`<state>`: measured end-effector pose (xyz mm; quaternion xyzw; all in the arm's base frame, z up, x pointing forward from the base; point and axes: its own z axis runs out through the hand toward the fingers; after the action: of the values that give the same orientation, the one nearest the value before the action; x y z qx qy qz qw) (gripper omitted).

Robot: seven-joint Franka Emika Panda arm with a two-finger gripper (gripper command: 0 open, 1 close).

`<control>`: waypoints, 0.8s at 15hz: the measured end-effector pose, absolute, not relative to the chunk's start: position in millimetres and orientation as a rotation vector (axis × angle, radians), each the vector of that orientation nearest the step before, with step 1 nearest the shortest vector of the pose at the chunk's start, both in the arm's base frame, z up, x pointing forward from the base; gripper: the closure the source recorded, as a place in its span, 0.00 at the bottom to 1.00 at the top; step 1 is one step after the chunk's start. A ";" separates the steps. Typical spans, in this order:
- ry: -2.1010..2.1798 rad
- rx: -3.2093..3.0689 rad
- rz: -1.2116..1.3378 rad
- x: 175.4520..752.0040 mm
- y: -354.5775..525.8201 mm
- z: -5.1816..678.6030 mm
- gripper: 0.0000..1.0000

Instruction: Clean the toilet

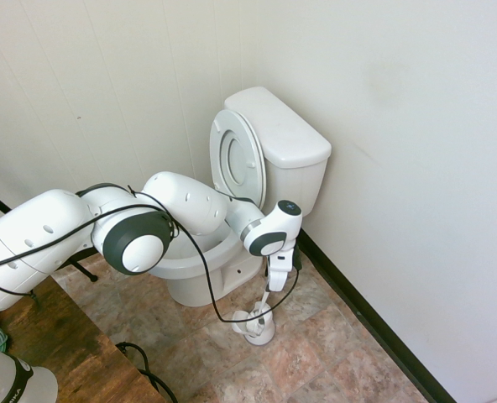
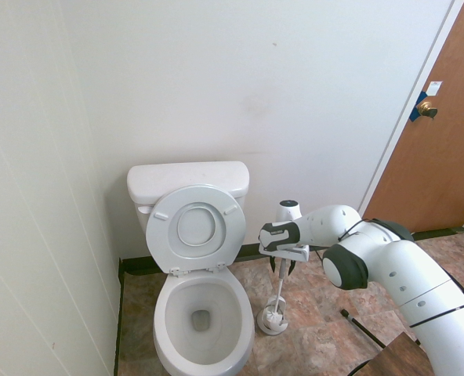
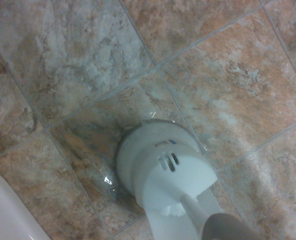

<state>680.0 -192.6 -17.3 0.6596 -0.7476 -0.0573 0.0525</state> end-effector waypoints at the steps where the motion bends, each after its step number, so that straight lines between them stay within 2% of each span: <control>1: -2.274 2.005 -0.174 679.8 -193.1 -17.4 1.00; 12: -2.278 2.004 -0.170 679.1 -199.5 -17.0 1.00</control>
<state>679.1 -199.5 -17.0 0.6585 -0.7488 -0.0558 0.0514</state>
